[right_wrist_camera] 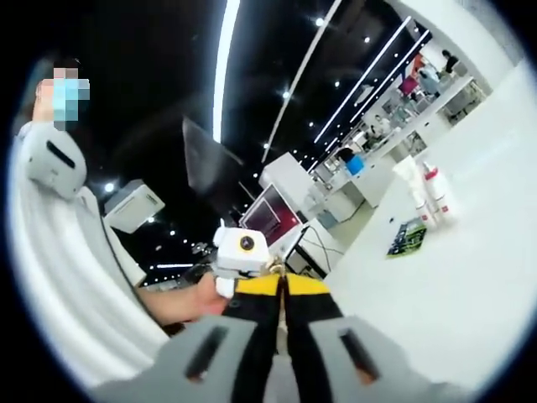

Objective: Arrange the skincare products in the storage area until every visible bottle or jar stands upright without overlapping.

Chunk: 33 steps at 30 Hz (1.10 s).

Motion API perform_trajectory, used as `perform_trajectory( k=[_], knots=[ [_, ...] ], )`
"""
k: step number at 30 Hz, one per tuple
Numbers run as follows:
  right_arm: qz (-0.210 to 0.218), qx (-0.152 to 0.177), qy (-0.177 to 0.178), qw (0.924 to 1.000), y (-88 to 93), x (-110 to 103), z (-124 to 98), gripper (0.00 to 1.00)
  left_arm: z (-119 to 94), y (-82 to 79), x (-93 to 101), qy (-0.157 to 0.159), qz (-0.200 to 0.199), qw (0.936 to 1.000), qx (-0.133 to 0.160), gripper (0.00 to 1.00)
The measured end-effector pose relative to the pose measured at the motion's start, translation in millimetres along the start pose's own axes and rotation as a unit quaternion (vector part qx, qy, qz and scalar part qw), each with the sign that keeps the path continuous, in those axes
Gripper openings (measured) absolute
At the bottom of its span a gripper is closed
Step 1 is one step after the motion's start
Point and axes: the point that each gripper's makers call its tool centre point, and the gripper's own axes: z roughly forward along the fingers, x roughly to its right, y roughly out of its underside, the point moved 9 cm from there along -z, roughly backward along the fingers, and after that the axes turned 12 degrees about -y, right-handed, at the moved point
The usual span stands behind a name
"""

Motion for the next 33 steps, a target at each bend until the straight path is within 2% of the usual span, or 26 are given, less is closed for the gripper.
perform_trajectory(
  k=[1, 2, 5, 8, 10, 11, 14, 16, 17, 18, 20, 22, 24, 26, 28, 30, 31, 33],
  knots=[
    [0.004, -0.001, 0.003, 1.0000, -0.1, 0, 0, 0.04, 0, -0.2, -0.1, 0.000, -0.003, 1.0000, -0.003, 0.00],
    [0.009, 0.000, 0.007, 0.9999, -0.2, 1, -1, 0.06, 0, 0.8, 0.7, 0.006, -0.018, 0.9997, -0.018, 0.00],
    [0.013, 0.003, 0.023, 0.9996, -2.8, 4, -2, 0.09, 0, 0.5, 1.3, 0.003, -0.013, 0.9997, -0.022, 0.00],
    [0.018, -0.006, 0.009, 0.9998, -5.9, 0, 3, 0.03, 0, 0.6, 2.0, 0.002, -0.013, 0.9994, -0.033, 0.00],
    [0.015, -0.010, 0.019, 0.9996, -7.7, 0, 4, 0.02, -1, -0.2, 1.9, 0.001, -0.014, 0.9993, -0.033, 0.00],
    [0.015, -0.011, 0.012, 0.9998, -8.6, -1, 4, 0.02, -2, -0.7, 1.5, -0.001, -0.017, 0.9993, -0.035, 0.01],
    [0.025, 0.003, 0.007, 0.9997, -10.8, -1, 5, 0.02, -2, -3.3, 3.1, -0.002, -0.023, 0.9994, -0.027, 0.01],
    [0.023, 0.009, 0.010, 0.9997, -11.5, 1, 4, 0.02, -1, -3.4, 1.4, -0.016, -0.015, 0.9996, -0.017, 0.06],
    [0.020, 0.012, 0.012, 0.9996, -12.0, 1, 4, 0.02, -1, -2.8, 1.0, -0.018, -0.016, 0.9995, -0.019, 0.11],
    [0.027, 0.018, 0.008, 0.9994, -12.6, 2, 3, 0.02, -1, -0.7, 0.2, -0.019, -0.023, 0.9992, -0.026, 0.12],
    [0.037, 0.038, 0.004, 0.9986, -15.4, 2, 2, 0.01, -2, 1.5, 1.6, -0.011, -0.028, 0.9991, -0.031, 0.11],
    [0.034, 0.042, 0.006, 0.9985, -16.6, 3, 0, 0.01, -4, 2.7, 1.8, -0.010, -0.029, 0.9992, -0.026, 0.08],
    [0.039, 0.049, 0.008, 0.9980, -17.2, 5, -2, 0.01, -6, 2.9, -0.9, -0.012, -0.038, 0.9989, -0.023, 0.02],
    [0.045, 0.057, 0.005, 0.9974, -16.9, 6, -2, 0.01, -8, 1.7, -2.4, -0.012, -0.054, 0.9984, -0.013, 0.01],
    [0.043, 0.056, 0.007, 0.9975, -16.3, 6, -1, 0.02, -12, 0.3, -3.4, -0.003, -0.075, 0.9970, -0.016, 0.01],
    [0.040, 0.052, 0.005, 0.9978, -16.5, 4, 2, 0.02, -12, 0.4, -3.5, 0.000, -0.070, 0.9973, -0.021, 0.01],
    [0.043, 0.041, -0.006, 0.9982, -15.6, 2, 3, 0.03, -13, 0.5, -3.3, 0.005, -0.073, 0.9970, -0.027, 0.01],
    [0.048, 0.026, -0.009, 0.9985, -13.3, 2, 7, 0.12, -13, 2.1, -0.6, 0.014, -0.077, 0.9962, -0.037, 0.01]
  ],
)
